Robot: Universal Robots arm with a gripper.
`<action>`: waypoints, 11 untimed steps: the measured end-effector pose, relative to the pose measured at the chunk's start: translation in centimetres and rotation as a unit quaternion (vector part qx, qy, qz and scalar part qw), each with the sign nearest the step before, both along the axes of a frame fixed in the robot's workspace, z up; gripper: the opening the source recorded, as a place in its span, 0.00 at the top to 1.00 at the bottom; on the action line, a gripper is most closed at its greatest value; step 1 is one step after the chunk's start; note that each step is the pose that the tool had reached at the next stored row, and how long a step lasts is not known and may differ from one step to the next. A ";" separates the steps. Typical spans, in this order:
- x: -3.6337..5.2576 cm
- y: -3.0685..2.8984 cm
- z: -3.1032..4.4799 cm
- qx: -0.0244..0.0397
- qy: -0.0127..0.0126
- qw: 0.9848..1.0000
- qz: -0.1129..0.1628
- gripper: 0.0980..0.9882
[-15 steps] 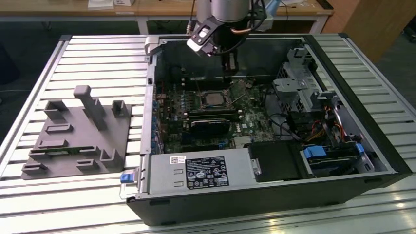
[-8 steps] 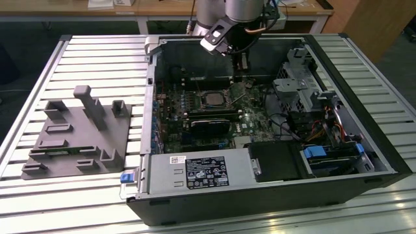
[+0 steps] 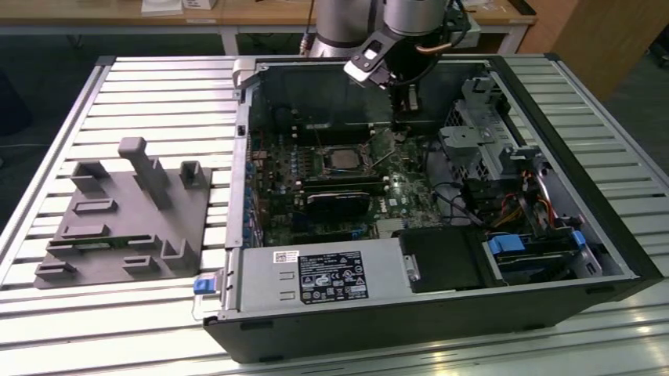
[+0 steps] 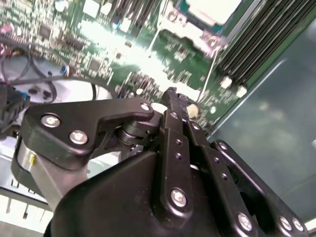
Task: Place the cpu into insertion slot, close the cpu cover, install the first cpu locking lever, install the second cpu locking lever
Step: 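Close the cpu cover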
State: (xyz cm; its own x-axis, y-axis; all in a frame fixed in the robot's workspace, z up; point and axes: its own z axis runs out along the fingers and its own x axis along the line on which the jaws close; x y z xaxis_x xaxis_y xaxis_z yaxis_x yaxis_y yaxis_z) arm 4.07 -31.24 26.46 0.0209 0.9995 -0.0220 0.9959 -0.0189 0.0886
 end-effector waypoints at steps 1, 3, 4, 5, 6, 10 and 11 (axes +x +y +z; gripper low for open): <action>0.23 0.01 -0.01 0.000 0.000 1.000 0.000 0.99; 0.64 0.01 -0.12 0.000 0.000 1.000 0.000 0.99; 0.79 0.01 -0.22 0.000 0.001 1.000 0.000 0.99; 0.91 0.01 -0.37 0.000 0.001 1.000 0.000 0.99; 1.03 0.01 -0.54 0.000 0.002 1.000 0.000 0.99; 1.46 0.01 -1.25 0.000 0.005 1.000 0.000 0.99; 1.57 0.01 -1.45 0.000 0.006 1.000 0.000 0.99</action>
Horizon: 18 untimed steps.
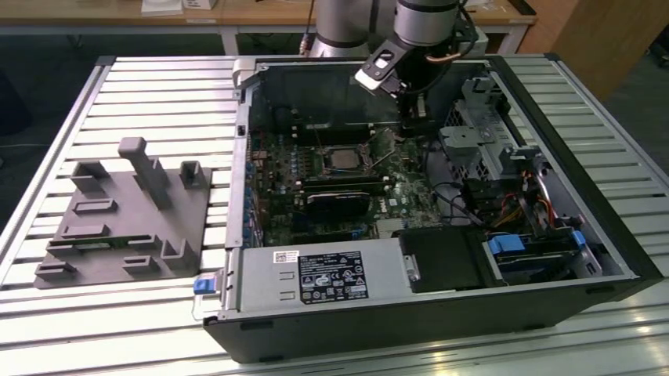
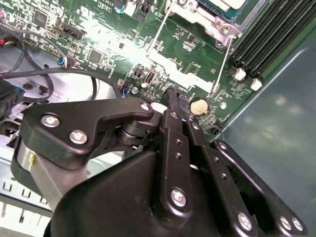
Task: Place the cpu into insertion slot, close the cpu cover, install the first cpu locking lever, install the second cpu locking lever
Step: 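Close the cpu cover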
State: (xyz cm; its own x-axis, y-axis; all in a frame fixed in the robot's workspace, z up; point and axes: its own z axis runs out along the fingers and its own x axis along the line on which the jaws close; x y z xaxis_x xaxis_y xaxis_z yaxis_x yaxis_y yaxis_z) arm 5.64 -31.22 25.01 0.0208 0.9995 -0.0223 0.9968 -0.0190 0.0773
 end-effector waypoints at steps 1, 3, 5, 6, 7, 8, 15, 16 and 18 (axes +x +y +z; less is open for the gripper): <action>0.09 0.00 -0.18 0.000 0.001 1.000 0.000 0.99; 0.27 0.01 -0.62 0.000 0.004 1.000 0.000 0.99; 0.34 0.00 -0.95 0.000 0.007 1.000 0.000 0.99; 0.36 0.00 -1.03 0.000 0.009 1.000 0.000 0.99; 0.37 0.00 -1.03 0.000 0.009 1.000 0.000 0.99; 0.37 0.00 -1.03 0.000 0.009 1.000 0.000 0.99; 0.45 0.00 -1.10 0.000 0.040 0.999 0.000 0.99; 0.47 0.00 -1.11 0.000 0.047 0.999 0.000 0.99; 0.48 0.00 -1.11 0.000 0.055 0.998 0.000 0.99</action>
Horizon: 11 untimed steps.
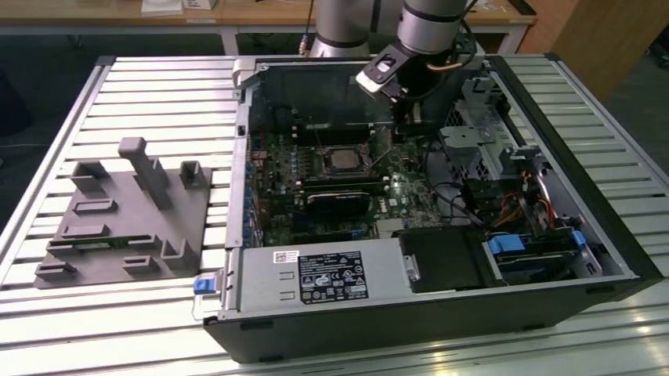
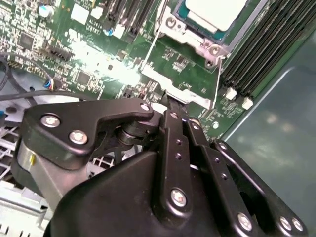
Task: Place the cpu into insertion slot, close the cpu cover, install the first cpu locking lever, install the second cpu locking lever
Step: 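Close the cpu cover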
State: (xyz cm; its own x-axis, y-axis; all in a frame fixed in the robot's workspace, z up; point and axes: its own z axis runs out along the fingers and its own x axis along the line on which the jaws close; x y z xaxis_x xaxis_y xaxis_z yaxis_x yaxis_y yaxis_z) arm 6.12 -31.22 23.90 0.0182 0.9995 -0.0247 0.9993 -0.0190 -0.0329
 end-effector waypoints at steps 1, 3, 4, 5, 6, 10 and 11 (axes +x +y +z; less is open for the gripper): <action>0.00 0.00 0.00 0.000 0.002 1.000 0.000 0.99; 0.00 0.00 0.00 0.000 0.002 1.000 0.000 0.99; 0.00 0.00 0.00 0.000 0.002 1.000 0.000 0.99; -0.02 0.00 -0.01 0.000 0.002 1.000 0.000 0.99; -0.09 0.00 -0.01 0.001 0.002 1.000 0.000 0.99; -1.06 0.01 -0.01 0.005 0.002 1.000 0.000 0.99; -1.44 0.01 -0.01 0.006 0.002 1.000 0.000 0.99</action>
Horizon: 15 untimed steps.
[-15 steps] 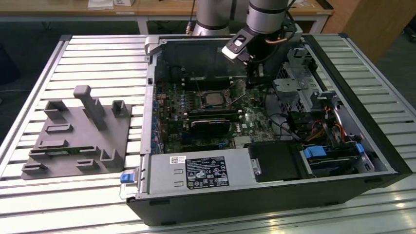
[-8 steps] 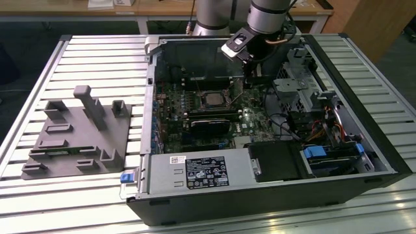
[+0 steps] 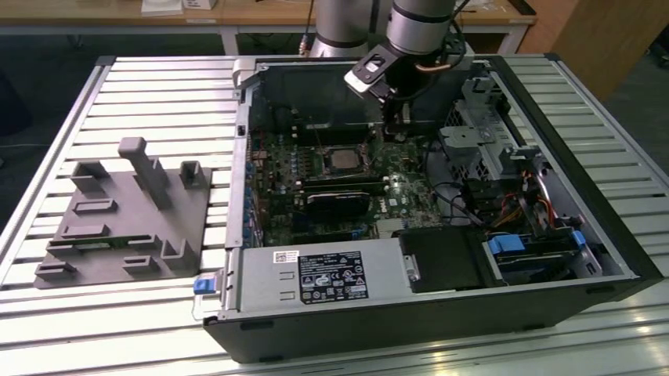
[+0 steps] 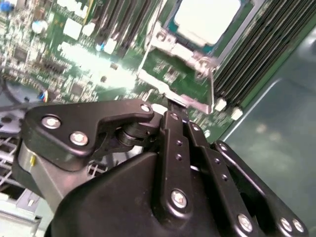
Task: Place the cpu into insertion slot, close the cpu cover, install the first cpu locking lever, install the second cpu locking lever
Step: 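Close the cpu cover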
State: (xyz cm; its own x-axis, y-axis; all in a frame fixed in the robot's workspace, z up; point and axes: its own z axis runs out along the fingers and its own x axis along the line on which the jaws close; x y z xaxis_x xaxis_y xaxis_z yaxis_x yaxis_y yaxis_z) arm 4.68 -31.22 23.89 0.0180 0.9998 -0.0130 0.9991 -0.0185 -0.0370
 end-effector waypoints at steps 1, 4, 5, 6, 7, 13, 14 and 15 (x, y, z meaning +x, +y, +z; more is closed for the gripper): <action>-0.48 0.00 0.00 0.001 0.000 1.000 0.000 0.99; -1.83 0.00 0.00 0.004 -0.001 1.000 0.000 0.99; -2.28 -0.01 0.01 0.004 -0.001 1.000 0.000 0.99; -2.74 -0.01 0.01 0.005 -0.001 1.000 0.000 0.99; -3.22 -0.01 0.01 0.005 -0.002 1.000 0.000 0.99; -4.75 -0.01 0.00 0.006 -0.003 1.000 0.000 0.99; -5.03 -0.01 -0.02 0.006 -0.004 1.000 0.000 0.99; -5.34 -0.02 -0.07 0.006 -0.005 1.000 0.000 0.99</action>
